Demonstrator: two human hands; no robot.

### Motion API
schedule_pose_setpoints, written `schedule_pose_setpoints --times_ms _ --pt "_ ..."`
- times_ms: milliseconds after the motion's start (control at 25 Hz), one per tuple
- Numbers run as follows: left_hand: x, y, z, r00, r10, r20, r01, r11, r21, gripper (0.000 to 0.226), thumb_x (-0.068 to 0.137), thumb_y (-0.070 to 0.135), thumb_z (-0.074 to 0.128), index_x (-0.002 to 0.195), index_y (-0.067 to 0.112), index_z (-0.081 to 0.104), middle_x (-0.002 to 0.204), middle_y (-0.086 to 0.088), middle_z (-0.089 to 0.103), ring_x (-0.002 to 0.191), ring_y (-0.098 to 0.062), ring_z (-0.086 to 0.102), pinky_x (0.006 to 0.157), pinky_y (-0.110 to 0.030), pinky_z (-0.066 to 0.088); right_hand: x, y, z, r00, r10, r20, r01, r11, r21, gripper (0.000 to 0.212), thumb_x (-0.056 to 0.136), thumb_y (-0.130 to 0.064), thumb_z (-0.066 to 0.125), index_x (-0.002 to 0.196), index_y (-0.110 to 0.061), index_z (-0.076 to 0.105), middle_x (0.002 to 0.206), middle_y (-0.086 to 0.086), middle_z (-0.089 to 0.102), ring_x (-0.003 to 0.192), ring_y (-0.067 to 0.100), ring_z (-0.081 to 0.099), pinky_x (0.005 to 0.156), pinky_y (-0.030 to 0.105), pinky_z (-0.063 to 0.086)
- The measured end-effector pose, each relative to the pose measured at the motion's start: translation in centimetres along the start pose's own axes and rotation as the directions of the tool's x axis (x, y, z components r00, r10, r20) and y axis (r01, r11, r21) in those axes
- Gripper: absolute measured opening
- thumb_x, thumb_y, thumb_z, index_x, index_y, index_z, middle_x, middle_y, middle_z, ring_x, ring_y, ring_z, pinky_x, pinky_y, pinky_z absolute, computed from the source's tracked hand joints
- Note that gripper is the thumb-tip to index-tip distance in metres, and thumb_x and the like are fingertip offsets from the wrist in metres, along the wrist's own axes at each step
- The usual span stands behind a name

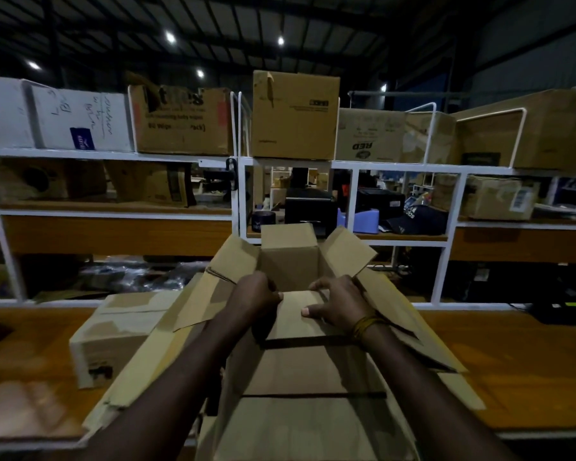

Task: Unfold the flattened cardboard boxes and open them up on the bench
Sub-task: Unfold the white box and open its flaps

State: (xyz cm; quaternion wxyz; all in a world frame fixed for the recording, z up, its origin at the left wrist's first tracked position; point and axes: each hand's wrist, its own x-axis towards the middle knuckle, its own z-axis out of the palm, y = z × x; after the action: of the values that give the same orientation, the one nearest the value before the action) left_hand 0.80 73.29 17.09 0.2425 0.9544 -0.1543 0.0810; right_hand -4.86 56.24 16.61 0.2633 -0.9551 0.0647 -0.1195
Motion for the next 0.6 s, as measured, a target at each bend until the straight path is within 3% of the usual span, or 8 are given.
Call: schedule_pose_setpoints --times_ms 120,240,360,480,600 --pt "-0.4 -0.6 0.5 0.999 -0.03 -0.016 0.031 0.995 0.098 0.02 0.093 0.038 0.062 0.099 0.021 0.07 0.087 0.004 0.067 0.077 -0.011 0.062 0.074 -0.033 0.056 -1.0 0.0 1.2 0.999 -0.046 -0.025 0.046 0.999 -0.013 0.057 0.079 -0.042 0.078 0.13 -0.029 0.057 0.135 0.009 0.038 0.126 0.031 0.039 0.104 0.038 0.039" --pt "-1.0 -0.7 1.2 0.996 -0.028 -0.084 0.049 0.964 0.261 0.022 0.091 0.047 0.059 0.096 0.029 0.071 0.085 0.007 0.067 0.08 -0.015 0.062 0.085 -0.04 0.052 -1.7 0.1 1.8 0.998 -0.053 -0.034 0.051 0.998 -0.043 0.05 0.086 -0.05 0.067 0.13 -0.031 0.056 0.137 0.01 0.041 0.128 0.032 0.035 0.105 0.04 0.035" --pt "-1.6 -0.5 2.0 0.991 -0.023 -0.13 0.067 0.937 0.342 0.029 0.09 0.057 0.054 0.097 0.033 0.07 0.097 0.004 0.069 0.098 -0.024 0.059 0.092 -0.044 0.044 -2.4 0.0 1.6 0.998 -0.024 -0.062 0.01 0.976 -0.217 0.044 0.091 -0.06 0.05 0.128 -0.038 0.059 0.137 0.009 0.045 0.132 0.035 0.03 0.112 0.051 0.026" --pt "-1.8 -0.3 2.1 0.993 -0.009 -0.12 0.048 0.946 0.319 0.034 0.09 0.059 0.051 0.099 0.032 0.069 0.101 0.003 0.068 0.105 -0.026 0.056 0.095 -0.046 0.04 -2.6 -0.2 0.8 0.991 -0.028 -0.128 0.001 0.978 -0.21 0.043 0.091 -0.06 0.049 0.125 -0.037 0.061 0.134 0.008 0.047 0.131 0.032 0.032 0.111 0.05 0.028" --pt "-2.8 0.3 1.2 0.992 0.018 -0.124 0.001 0.988 0.155 0.038 0.092 0.061 0.047 0.097 0.031 0.069 0.092 0.005 0.067 0.093 -0.019 0.061 0.09 -0.043 0.047 -2.9 -0.1 0.4 0.955 -0.08 -0.286 0.061 0.995 -0.072 0.039 0.091 -0.057 0.054 0.119 -0.032 0.065 0.124 0.005 0.053 0.121 0.027 0.045 0.101 0.045 0.042"
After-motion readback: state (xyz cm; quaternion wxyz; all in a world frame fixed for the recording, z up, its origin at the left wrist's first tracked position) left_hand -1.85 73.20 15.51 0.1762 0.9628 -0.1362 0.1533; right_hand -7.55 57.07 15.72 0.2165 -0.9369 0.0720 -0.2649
